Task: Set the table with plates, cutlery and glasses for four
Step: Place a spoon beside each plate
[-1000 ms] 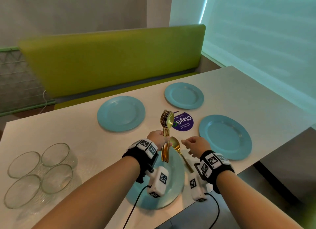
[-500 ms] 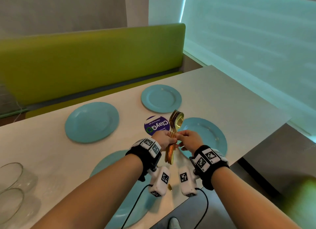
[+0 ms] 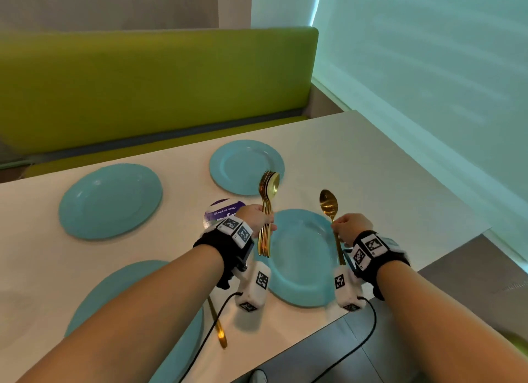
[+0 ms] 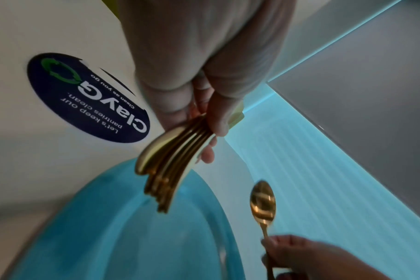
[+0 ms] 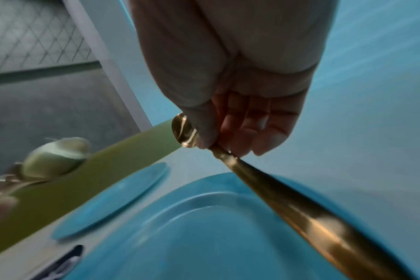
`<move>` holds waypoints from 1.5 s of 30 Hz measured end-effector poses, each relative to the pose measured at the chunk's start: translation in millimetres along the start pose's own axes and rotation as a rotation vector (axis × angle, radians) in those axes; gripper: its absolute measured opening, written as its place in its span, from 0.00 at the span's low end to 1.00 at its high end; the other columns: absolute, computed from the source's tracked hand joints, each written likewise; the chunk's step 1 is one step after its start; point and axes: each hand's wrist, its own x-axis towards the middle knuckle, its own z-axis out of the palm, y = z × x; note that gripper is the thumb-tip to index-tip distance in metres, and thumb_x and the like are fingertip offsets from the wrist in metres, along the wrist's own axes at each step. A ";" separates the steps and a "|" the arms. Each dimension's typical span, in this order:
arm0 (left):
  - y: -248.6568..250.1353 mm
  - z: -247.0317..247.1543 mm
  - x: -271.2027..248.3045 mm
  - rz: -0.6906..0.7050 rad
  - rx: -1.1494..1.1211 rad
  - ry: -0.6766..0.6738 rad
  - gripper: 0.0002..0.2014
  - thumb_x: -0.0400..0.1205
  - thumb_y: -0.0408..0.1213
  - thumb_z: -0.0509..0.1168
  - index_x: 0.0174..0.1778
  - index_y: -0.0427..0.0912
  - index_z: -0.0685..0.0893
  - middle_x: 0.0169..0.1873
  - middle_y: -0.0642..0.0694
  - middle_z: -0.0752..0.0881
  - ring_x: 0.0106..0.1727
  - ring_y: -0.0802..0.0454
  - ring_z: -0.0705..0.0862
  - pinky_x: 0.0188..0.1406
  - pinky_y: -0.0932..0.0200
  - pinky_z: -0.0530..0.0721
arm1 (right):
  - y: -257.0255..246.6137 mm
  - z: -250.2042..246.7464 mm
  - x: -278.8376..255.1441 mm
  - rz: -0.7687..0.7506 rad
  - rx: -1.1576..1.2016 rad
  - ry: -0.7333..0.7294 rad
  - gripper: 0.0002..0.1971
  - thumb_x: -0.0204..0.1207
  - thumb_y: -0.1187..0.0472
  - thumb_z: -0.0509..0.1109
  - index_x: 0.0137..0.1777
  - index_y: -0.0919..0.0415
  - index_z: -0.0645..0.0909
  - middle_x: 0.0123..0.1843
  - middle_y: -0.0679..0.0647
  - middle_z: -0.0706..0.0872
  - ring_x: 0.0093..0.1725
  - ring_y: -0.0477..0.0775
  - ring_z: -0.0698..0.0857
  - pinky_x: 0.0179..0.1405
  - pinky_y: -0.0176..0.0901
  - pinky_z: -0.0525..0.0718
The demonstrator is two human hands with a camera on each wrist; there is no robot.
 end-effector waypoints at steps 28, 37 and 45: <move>-16.8 -5.5 23.0 -0.048 -0.131 0.125 0.09 0.82 0.25 0.62 0.37 0.38 0.77 0.34 0.42 0.81 0.34 0.50 0.83 0.45 0.54 0.84 | 46.0 18.0 50.2 0.049 -0.395 0.008 0.11 0.79 0.63 0.62 0.48 0.67 0.85 0.51 0.62 0.89 0.40 0.58 0.79 0.39 0.40 0.76; -15.5 -7.8 21.2 -0.047 -0.126 0.133 0.08 0.82 0.24 0.62 0.38 0.38 0.77 0.33 0.43 0.81 0.34 0.50 0.83 0.45 0.55 0.84 | 44.4 19.6 53.7 0.019 -0.419 0.052 0.12 0.77 0.64 0.62 0.52 0.64 0.86 0.51 0.61 0.89 0.42 0.60 0.81 0.39 0.40 0.77; -18.2 -7.9 21.5 -0.051 -0.093 0.146 0.05 0.82 0.26 0.64 0.52 0.32 0.80 0.34 0.43 0.83 0.36 0.50 0.84 0.55 0.49 0.85 | 44.6 20.5 53.0 0.015 -0.363 0.074 0.13 0.79 0.64 0.60 0.55 0.60 0.86 0.54 0.60 0.88 0.53 0.61 0.86 0.48 0.43 0.81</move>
